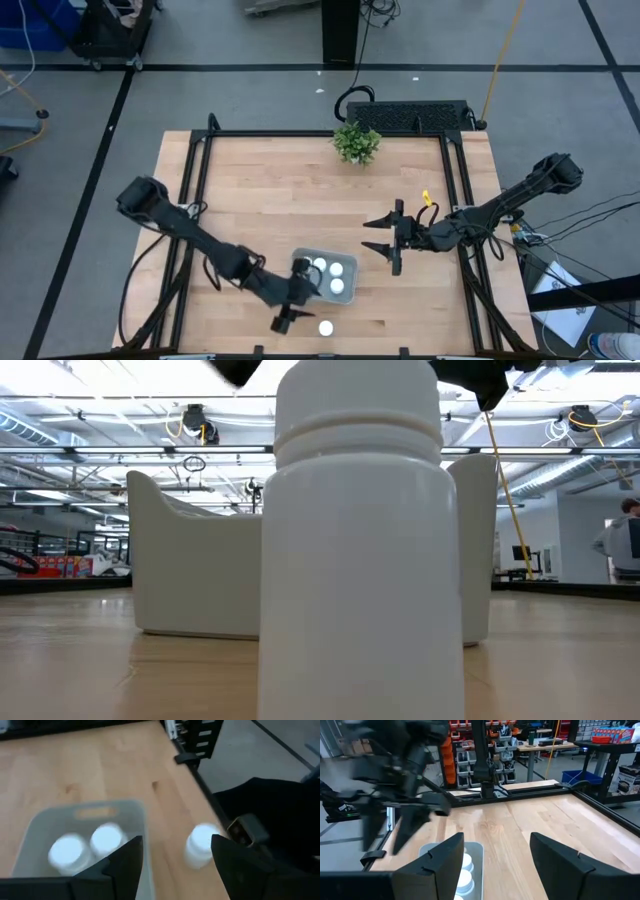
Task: Pick and place pill bottles into a basket
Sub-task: Put the white pill bottle into the gray bin
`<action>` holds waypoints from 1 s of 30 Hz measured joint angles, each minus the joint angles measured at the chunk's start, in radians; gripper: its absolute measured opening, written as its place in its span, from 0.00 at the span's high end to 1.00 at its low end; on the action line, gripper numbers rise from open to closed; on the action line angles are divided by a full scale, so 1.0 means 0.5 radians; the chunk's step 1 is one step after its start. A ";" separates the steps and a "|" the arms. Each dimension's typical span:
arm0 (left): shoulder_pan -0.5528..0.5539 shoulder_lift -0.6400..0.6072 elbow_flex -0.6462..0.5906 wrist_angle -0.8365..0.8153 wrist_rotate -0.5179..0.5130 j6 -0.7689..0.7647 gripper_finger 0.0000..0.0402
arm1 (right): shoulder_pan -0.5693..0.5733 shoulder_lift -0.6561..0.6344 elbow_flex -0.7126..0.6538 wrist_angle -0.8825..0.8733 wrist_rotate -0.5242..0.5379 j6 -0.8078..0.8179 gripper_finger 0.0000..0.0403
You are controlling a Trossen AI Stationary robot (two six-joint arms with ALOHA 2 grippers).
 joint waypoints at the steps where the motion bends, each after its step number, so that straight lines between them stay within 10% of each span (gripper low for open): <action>1: -0.018 0.041 0.085 -0.051 0.000 0.006 0.39 | 0.000 0.000 0.000 -0.001 0.000 0.000 0.45; 12: -0.087 0.599 0.954 -0.860 0.002 0.048 0.28 | 0.001 0.000 -0.001 -0.034 0.000 0.003 0.45; 30: -0.084 0.762 0.981 -0.855 0.112 -0.022 0.22 | 0.026 0.000 -0.001 -0.092 -0.001 0.054 0.45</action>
